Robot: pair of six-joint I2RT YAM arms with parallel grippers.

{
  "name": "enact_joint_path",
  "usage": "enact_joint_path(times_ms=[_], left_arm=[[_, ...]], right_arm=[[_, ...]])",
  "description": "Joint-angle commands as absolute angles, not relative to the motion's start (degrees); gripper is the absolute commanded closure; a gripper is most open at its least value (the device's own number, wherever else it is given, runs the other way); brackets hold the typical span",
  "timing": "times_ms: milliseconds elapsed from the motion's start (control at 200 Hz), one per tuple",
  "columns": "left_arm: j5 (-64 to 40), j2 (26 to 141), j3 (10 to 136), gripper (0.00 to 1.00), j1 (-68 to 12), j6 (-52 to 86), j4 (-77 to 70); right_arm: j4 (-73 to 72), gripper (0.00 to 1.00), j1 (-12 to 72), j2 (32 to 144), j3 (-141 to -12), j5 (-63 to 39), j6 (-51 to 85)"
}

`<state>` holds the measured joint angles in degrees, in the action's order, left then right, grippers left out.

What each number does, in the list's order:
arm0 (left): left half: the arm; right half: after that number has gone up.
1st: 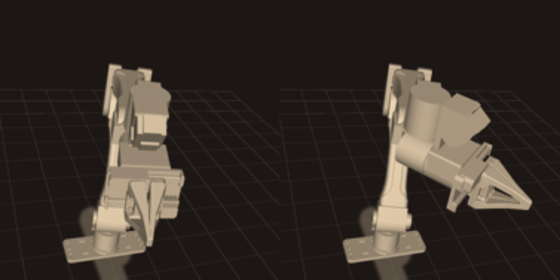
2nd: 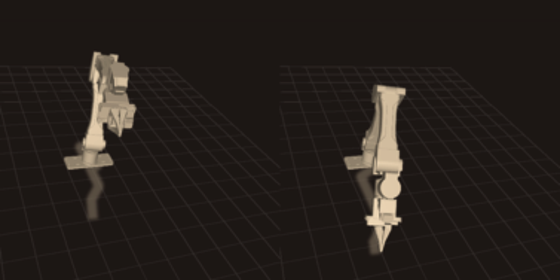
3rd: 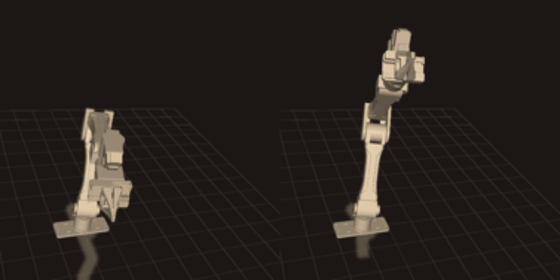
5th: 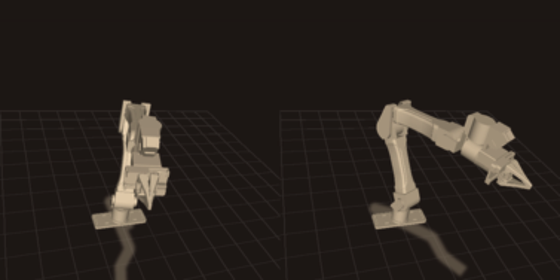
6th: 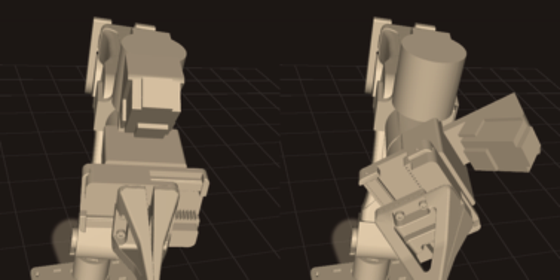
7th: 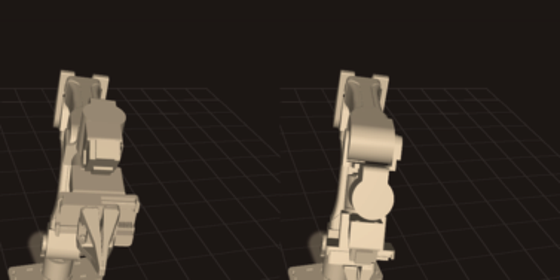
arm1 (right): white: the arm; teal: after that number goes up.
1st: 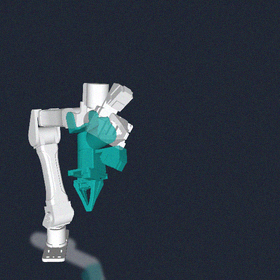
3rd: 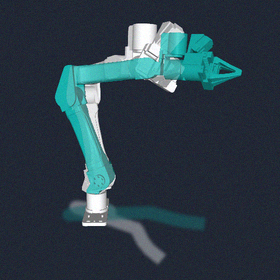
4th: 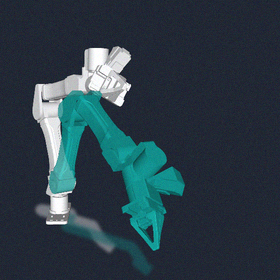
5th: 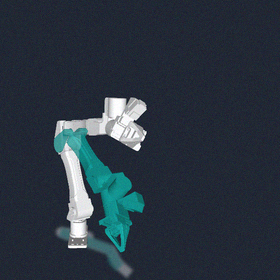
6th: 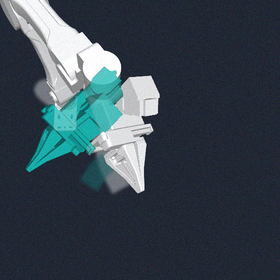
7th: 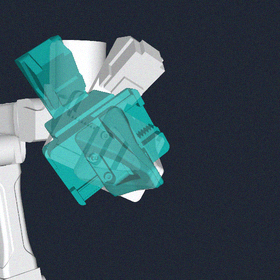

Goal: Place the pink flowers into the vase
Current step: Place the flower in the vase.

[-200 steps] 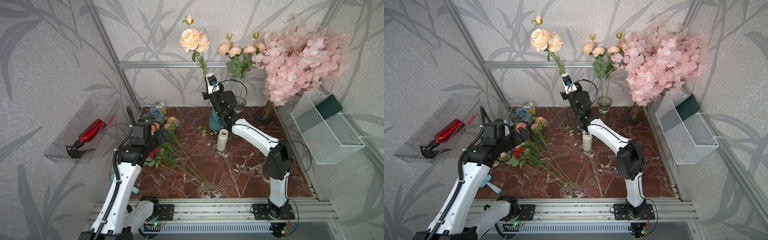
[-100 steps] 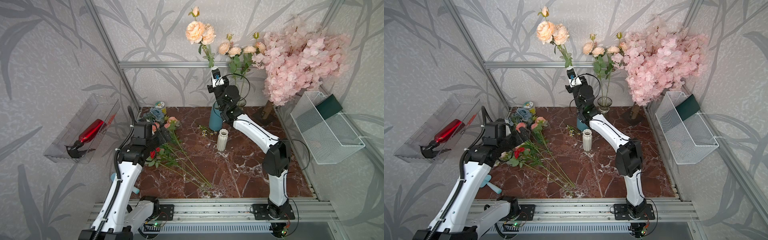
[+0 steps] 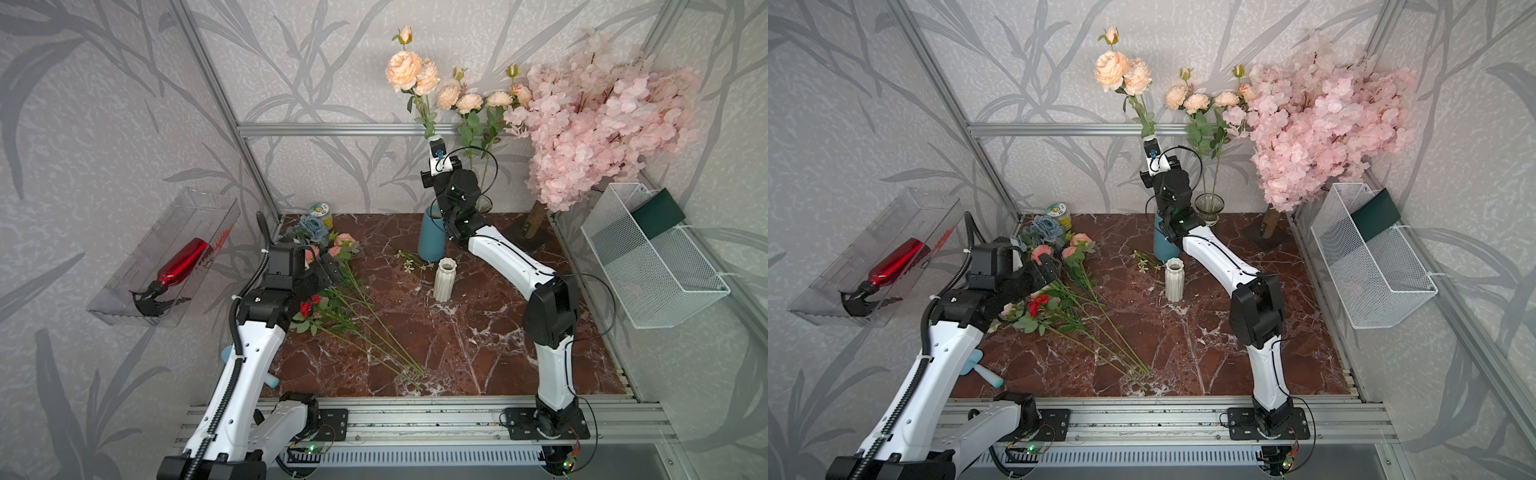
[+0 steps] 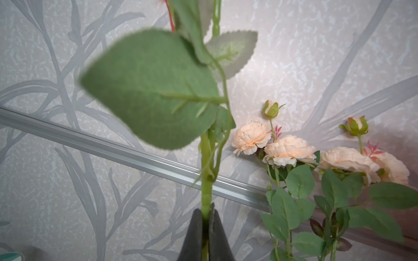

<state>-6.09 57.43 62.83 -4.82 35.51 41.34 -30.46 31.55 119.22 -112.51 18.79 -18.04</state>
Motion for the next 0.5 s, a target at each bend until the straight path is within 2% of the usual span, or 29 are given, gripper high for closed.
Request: enact_joint_path(times_ms=[0,495], left_arm=[[-5.27,57.65,62.67,0.03,-4.92,34.47,40.3],[-4.92,58.06,62.4,0.03,-4.87,34.02,40.02]], right_arm=[[-27.38,1.0,30.77,121.0,-113.43,18.59,-14.5],[-18.57,1.0,29.53,120.99,-106.8,15.21,-5.87]])
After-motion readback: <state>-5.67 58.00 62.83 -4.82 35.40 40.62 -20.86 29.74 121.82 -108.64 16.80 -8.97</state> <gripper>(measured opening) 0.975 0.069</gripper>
